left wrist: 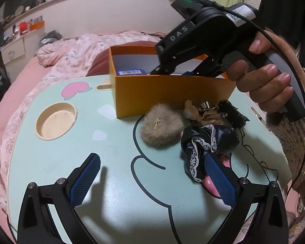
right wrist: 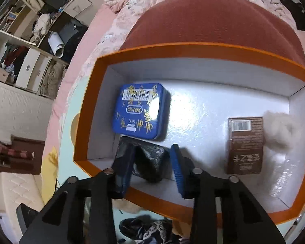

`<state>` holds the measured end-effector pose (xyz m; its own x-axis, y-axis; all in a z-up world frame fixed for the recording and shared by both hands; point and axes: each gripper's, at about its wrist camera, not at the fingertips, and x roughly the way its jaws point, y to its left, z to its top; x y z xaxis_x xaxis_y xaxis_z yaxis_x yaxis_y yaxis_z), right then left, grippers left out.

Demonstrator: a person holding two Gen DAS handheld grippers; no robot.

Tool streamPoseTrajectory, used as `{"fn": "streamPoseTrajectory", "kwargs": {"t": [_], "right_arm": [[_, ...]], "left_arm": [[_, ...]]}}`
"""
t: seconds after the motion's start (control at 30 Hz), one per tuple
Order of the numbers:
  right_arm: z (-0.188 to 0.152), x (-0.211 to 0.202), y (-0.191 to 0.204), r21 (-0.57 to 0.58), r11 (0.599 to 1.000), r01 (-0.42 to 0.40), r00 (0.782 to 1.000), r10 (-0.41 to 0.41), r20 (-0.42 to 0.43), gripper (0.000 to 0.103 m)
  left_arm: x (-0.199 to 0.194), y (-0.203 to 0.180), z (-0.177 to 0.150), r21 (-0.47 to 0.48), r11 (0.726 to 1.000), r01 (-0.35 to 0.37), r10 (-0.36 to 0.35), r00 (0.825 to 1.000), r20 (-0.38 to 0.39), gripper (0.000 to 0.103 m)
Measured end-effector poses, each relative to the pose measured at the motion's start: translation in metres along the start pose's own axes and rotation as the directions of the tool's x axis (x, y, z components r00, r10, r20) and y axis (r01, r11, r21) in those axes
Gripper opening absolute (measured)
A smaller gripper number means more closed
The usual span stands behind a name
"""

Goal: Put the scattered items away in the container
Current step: 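Reach the right gripper into the box and grasp the black sponge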

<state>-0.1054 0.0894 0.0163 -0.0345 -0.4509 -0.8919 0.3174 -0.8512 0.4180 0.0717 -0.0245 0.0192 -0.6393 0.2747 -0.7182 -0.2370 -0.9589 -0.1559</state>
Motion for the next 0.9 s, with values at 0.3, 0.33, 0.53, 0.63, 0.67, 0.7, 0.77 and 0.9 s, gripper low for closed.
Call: {"fn": "streamPoseTrajectory", "kwargs": {"t": [0.3, 0.33, 0.53, 0.63, 0.67, 0.7, 0.77, 0.9], "right_arm": [[0.003, 0.016, 0.028, -0.082, 0.991, 0.102, 0.995, -0.101, 0.018, 0.070], [0.004, 0.016, 0.031, -0.092, 0.985, 0.146, 0.989, -0.145, 0.025, 0.062], [0.006, 0.016, 0.038, -0.103, 0.975, 0.196, 0.980, -0.190, 0.065, 0.061], [0.001, 0.013, 0.037, -0.084, 0.975, 0.205, 0.977, -0.198, 0.080, 0.061], [-0.001, 0.011, 0.036, -0.083, 0.974, 0.210, 0.975, -0.202, 0.092, 0.061], [-0.002, 0.008, 0.036, -0.084, 0.973, 0.216, 0.973, -0.207, 0.105, 0.061], [-0.009, -0.004, 0.033, -0.081, 0.974, 0.211, 0.971, -0.199, 0.134, 0.061], [-0.019, -0.041, 0.027, -0.055, 0.981, 0.185, 0.950, -0.164, 0.265, 0.061]], "left_arm": [[-0.001, 0.002, 0.000, -0.013, 1.000, 0.006, -0.006, 1.000, 0.004, 0.102], [-0.001, 0.003, 0.000, -0.015, 1.000, 0.007, -0.007, 1.000, 0.007, 0.102], [-0.002, 0.004, 0.000, -0.022, 1.000, 0.010, -0.009, 1.000, 0.015, 0.102], [-0.001, 0.006, 0.000, -0.027, 1.000, 0.011, -0.011, 1.000, 0.017, 0.102], [0.000, 0.006, 0.000, -0.029, 1.000, 0.012, -0.011, 1.000, 0.017, 0.102], [0.000, 0.006, 0.000, -0.031, 0.999, 0.012, -0.012, 1.000, 0.017, 0.102], [0.000, 0.007, 0.000, -0.032, 0.999, 0.012, -0.012, 1.000, 0.018, 0.102], [0.000, 0.007, 0.001, -0.034, 0.999, 0.013, -0.012, 1.000, 0.022, 0.102]]}}
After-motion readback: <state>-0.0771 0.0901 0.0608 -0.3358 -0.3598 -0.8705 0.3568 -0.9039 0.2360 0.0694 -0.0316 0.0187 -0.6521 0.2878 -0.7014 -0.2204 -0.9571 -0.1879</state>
